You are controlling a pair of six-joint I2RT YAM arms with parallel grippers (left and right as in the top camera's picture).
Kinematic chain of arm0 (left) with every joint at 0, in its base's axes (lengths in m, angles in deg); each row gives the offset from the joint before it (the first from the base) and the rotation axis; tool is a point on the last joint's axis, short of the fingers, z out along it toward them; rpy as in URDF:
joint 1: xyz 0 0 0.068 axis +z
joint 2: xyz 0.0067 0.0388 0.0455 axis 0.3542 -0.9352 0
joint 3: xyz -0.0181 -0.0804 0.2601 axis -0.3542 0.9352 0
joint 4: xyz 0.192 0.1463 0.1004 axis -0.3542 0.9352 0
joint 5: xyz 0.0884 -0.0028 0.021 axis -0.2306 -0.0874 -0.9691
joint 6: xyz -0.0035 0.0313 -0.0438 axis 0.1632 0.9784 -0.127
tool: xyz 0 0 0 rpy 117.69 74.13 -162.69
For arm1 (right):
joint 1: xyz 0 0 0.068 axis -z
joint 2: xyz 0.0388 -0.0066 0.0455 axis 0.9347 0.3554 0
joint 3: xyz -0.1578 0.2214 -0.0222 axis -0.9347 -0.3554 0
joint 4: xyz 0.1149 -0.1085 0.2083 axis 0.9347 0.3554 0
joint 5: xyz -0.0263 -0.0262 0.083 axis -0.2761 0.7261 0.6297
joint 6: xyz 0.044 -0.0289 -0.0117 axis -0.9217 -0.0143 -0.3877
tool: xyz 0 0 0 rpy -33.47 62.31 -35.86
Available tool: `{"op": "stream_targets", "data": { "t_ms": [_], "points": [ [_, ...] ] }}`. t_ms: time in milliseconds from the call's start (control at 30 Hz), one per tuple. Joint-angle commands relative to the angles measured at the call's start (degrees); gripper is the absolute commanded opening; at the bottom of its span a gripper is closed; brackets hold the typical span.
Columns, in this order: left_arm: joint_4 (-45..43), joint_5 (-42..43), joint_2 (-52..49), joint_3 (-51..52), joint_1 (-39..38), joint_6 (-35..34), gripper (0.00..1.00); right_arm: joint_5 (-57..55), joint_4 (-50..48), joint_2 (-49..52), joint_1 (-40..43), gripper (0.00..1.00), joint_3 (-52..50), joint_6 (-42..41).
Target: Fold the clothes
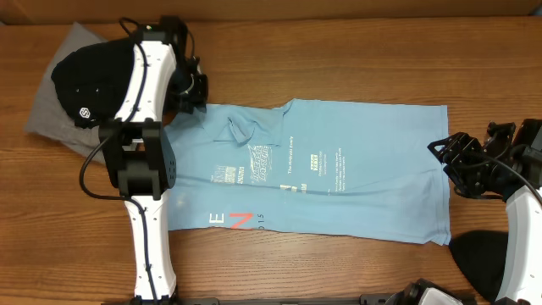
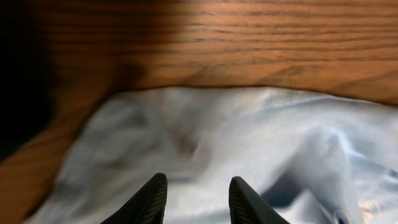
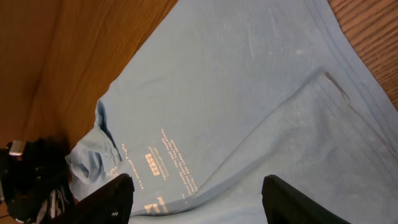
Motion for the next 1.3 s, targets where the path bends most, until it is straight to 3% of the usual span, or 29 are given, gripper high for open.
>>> {"op": "stream_targets", "data": {
  "t_ms": [0,133,333,400,467,567,967,1133,1267],
  "points": [
    [-4.2,2.1,0.5,5.4,-0.9,1.3,0.31,-0.2,-0.3,-0.5,-0.2,0.7,1.4,0.4],
    [-12.1,1.5,0.5,9.3,-0.8,0.9,0.04,-0.2,-0.3,-0.5,-0.2,0.7,1.4,0.4],
    [-16.5,-7.4,0.5,9.5,1.9,-10.4,0.04,-0.2,-0.3,-0.5,-0.2,0.7,1.4,0.4],
    [-17.7,-4.3,0.5,9.5,2.8,-10.5,0.09,-0.2,-0.3,-0.5,-0.2,0.7,1.4,0.4],
    [-17.9,-1.5,0.6,9.4,3.3,-10.4,0.23,-0.2,-0.3,-0.5,-0.2,0.7,1.4,0.4],
    [-17.1,1.4,0.6,9.3,3.7,-9.4,0.27,-0.2,-0.4,-0.5,-0.2,0.7,1.4,0.4],
    [-4.7,16.2,1.0,-4.9,3.1,2.2,0.26,-0.2,-0.6,-0.5,-0.2,0.7,1.4,0.5],
    [0.4,14.8,1.0,-6.9,-0.7,10.9,0.28,-1.0,-0.5,-0.5,-0.2,0.7,1.4,0.4],
    [2.4,4.5,0.9,-5.3,-4.2,11.6,0.37,-1.0,-0.5,-0.5,-0.2,0.7,1.4,0.4]
  ]
}}
